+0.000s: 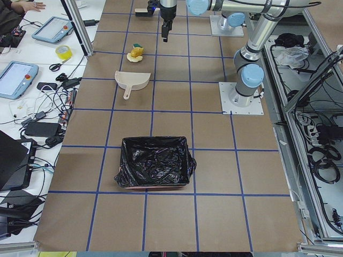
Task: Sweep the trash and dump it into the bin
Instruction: 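Lower the left gripper to the dustpan handle while the right gripper moves to the brush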
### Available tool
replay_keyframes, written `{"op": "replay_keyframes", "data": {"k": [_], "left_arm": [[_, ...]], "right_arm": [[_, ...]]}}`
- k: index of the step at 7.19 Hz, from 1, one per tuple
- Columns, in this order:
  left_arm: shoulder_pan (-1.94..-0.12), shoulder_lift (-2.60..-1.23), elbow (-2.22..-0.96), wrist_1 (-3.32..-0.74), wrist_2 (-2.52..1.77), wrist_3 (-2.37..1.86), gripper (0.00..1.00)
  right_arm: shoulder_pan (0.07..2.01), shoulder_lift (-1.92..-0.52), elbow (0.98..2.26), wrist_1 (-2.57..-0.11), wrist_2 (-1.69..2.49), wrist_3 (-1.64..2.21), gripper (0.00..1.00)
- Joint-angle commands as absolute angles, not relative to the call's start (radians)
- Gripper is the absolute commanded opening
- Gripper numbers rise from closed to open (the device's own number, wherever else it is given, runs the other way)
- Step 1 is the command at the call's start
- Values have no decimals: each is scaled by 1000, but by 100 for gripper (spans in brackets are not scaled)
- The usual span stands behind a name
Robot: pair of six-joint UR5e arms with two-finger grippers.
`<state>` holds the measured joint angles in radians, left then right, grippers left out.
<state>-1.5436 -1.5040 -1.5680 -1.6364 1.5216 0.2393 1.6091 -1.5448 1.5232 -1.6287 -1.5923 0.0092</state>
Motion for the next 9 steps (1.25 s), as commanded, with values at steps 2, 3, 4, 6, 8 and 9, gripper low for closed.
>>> {"op": "replay_keyframes", "data": {"k": [2,3,4,6,8,9], "left_arm": [[-1542,-1520,-1471,-1735,1578,230,100],[-1545,-1507,-1477,-1750,1597,235,100],[-1546,-1497,-1500,-1764,1592,233,100],[-1539,-1506,-1520,-1738,1588,299,100],[-1532,-1549,-1534,-1648,1585,448,100],[-1531,-1592,-1537,-1562,1582,498,100]], "right_arm": [[1608,-1546,1523,-1635,-1589,9,100],[1606,-1546,1522,-1635,-1588,6,100],[1606,-1545,1522,-1637,-1604,6,100],[1597,-1510,1539,-1664,-1606,15,100],[1499,-1461,1572,-1661,-1618,-16,100],[1444,-1456,1606,-1666,-1671,-160,100]]}}
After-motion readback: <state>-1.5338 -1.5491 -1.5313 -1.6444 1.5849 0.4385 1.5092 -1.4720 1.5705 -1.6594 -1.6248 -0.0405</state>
